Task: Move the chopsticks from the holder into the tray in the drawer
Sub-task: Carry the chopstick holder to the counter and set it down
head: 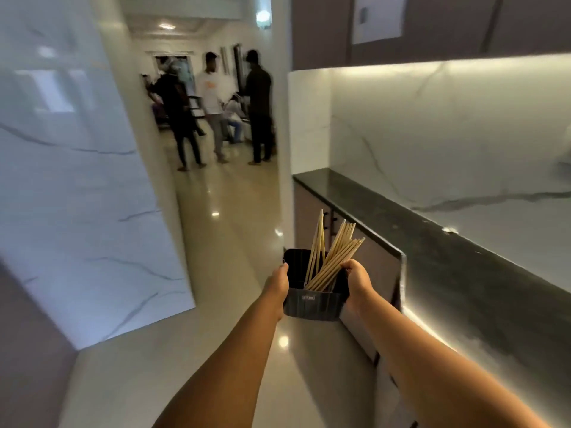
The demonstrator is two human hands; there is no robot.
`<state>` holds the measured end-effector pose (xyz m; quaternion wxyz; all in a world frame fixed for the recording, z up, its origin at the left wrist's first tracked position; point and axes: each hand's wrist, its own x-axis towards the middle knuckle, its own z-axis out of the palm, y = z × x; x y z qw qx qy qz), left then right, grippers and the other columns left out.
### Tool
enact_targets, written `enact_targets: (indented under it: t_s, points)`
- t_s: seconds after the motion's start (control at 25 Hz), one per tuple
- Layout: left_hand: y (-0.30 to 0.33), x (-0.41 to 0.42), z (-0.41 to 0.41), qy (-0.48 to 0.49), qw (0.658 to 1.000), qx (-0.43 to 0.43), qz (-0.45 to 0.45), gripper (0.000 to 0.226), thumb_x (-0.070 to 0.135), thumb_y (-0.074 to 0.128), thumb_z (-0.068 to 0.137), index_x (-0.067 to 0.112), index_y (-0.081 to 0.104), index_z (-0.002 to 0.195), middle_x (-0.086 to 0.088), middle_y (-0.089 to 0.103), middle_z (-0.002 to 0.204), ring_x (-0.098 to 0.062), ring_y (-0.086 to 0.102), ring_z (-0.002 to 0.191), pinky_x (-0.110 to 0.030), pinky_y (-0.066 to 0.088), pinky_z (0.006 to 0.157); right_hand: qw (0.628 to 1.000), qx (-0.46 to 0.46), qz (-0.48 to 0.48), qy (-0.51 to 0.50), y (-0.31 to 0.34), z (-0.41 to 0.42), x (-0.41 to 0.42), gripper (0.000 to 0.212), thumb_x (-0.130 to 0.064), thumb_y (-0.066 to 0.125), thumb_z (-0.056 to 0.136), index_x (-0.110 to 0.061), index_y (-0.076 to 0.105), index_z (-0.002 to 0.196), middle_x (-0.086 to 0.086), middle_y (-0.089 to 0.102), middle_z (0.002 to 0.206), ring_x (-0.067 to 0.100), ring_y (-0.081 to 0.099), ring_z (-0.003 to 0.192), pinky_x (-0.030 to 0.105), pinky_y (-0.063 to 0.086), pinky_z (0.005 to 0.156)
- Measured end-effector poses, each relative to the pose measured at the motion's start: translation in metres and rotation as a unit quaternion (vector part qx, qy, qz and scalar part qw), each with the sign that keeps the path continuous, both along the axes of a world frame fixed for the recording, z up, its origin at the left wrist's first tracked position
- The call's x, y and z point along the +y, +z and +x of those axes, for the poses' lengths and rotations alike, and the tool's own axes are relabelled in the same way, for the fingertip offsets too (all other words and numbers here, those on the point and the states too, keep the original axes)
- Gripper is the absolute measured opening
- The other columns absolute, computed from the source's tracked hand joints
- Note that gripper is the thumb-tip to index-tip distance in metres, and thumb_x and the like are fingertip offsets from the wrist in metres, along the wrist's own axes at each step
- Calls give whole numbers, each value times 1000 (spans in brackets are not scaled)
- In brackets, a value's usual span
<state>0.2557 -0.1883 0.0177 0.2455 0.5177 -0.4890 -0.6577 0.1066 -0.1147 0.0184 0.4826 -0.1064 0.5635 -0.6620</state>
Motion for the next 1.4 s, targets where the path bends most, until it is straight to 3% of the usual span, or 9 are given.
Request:
enact_targets:
  t_s: [0.16,0.28,0.44,0.64,0.8,0.96,1.2,1.32,1.4]
  points:
    - [0,-5,148,126,992,8,14,54,46,35,99,15,41,143,-10,46,146,-29,44,131,-47,35,110,989,-16,10,144,0,132,-48,36,-27,35,94,-7,65,95,13,72,82,29,66,83,39,52,72]
    - [-2,9,261,217,976,4,22,50,44,36,99,15,45,139,-7,58,130,-24,54,113,-39,46,95,971,-22,12,239,-3,242,-72,38,-27,34,92,-6,65,93,12,72,76,28,66,77,35,51,66]
    - [-8,50,444,345,938,-7,29,53,44,38,99,15,40,143,-11,46,144,-30,45,128,-46,38,109,930,-9,39,366,-11,432,-75,36,-28,36,91,-9,66,85,7,73,68,24,67,70,30,48,59]
    - [-8,127,638,492,870,-6,37,54,43,41,99,13,39,143,-11,45,145,-29,43,128,-43,38,109,874,27,37,483,-21,651,-42,33,-25,39,89,-7,63,103,14,69,97,30,64,91,34,50,72]
    - [-8,205,759,597,802,7,27,57,45,41,99,13,36,145,-12,41,149,-31,39,133,-48,34,113,807,71,41,584,-16,801,7,21,-27,46,86,-14,63,88,12,64,99,28,59,95,35,46,79]
    - [-11,277,857,686,727,12,28,60,46,37,99,11,30,147,-13,34,153,-33,34,137,-49,30,114,732,94,18,674,-16,932,60,24,-23,43,85,-15,62,95,13,61,118,30,53,114,39,39,92]
    - [-21,353,992,794,607,27,36,57,44,40,98,8,35,143,-15,38,149,-33,38,131,-44,35,106,621,114,17,775,-25,1106,121,29,-21,44,82,-11,63,102,17,62,117,34,55,111,41,42,92]
    - [-21,380,1048,820,570,20,43,65,51,38,97,9,32,146,-15,34,152,-34,35,136,-46,33,112,567,128,10,813,-28,1186,145,23,-19,44,82,-13,63,95,18,61,119,32,54,107,41,40,92]
    - [-20,396,1081,831,553,23,49,68,55,35,97,10,29,147,-15,31,154,-35,32,139,-48,31,113,534,143,4,833,-26,1231,161,31,-18,44,82,-11,62,106,18,59,122,33,52,113,44,39,100]
